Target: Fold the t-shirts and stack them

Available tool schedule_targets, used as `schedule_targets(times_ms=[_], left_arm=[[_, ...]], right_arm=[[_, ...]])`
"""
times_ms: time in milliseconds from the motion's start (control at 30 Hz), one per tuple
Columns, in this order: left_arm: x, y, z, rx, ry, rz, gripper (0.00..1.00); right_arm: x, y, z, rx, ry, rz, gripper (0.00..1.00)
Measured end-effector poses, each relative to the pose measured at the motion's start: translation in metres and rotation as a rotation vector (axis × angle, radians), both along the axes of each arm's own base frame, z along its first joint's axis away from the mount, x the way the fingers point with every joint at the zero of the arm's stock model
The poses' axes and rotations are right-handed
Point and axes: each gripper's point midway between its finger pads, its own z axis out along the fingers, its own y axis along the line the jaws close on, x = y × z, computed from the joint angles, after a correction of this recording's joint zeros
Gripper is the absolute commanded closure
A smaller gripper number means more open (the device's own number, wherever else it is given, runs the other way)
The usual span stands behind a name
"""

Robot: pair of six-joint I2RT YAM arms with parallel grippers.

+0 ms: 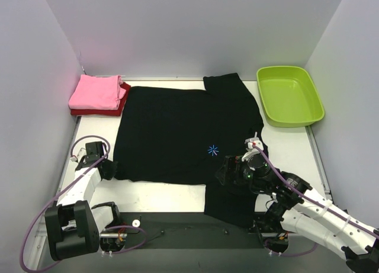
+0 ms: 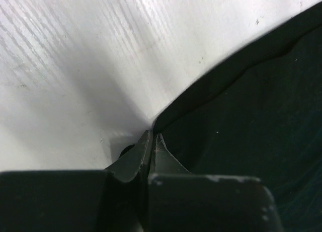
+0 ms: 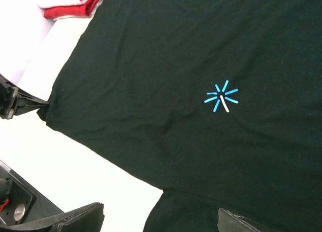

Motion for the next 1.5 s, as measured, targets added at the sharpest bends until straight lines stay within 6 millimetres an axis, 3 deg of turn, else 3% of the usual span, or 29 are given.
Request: schedule_targets(times_ms=[67, 133, 233, 333, 600, 1000, 1500], left_arm=[[-0.003, -0.002, 0.0, -0.006, 0.01, -0.011, 1.0], [-0.006, -0.005, 0.003, -0.016, 0.013, -0.025, 0.71], [-0.008, -0.008, 0.011, -0.02, 0.014, -0.048, 0.46], [-0.012, -0.009, 0.018, -0.019, 0.024, -0.06, 0.42], [-0.028, -0.012, 0.026, -0.02, 0.046, -0.08, 0.41], [-0.044, -0.028, 0.015, -0.049, 0.14, -0.118, 0.41], [-0.051, -0.008, -0.002, 0.034, 0.298, -0.049, 0.4]], right_arm=[[0.0, -0.001, -0.002, -0.008, 0.007, 0.0, 0.04], [-0.001, -0.001, -0.004, -0.015, 0.014, -0.001, 0.04], [-0.001, 0.0, -0.008, -0.023, 0.028, -0.003, 0.05], [-0.001, 0.002, -0.012, -0.032, 0.041, 0.001, 0.05], [-0.002, 0.007, -0.016, -0.044, 0.054, 0.015, 0.04], [-0.002, 0.013, -0.014, -0.031, 0.046, 0.025, 0.05], [-0.002, 0.014, -0.017, -0.025, 0.043, 0.027, 0.04]])
